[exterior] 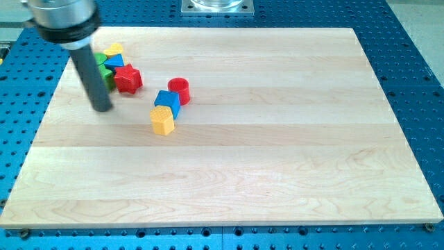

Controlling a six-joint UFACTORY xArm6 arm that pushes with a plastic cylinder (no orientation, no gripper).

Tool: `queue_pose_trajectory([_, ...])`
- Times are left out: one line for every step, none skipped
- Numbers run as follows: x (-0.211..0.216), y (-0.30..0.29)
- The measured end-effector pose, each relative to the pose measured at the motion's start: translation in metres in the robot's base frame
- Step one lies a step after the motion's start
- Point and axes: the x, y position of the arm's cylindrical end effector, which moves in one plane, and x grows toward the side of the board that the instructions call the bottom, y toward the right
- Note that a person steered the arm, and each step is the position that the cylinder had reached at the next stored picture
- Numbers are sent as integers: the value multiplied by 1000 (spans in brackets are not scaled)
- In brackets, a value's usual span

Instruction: Push the red star to the yellow hexagon

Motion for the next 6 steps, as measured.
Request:
queue_pose_trajectory([-33,-21])
queue_pose_trajectory([-92,-30])
queue_pose_trajectory([-112,-20])
queue_pose_trajectory([-112,45])
queue_pose_trajectory([-69,73])
queue_pose_trajectory([-58,85])
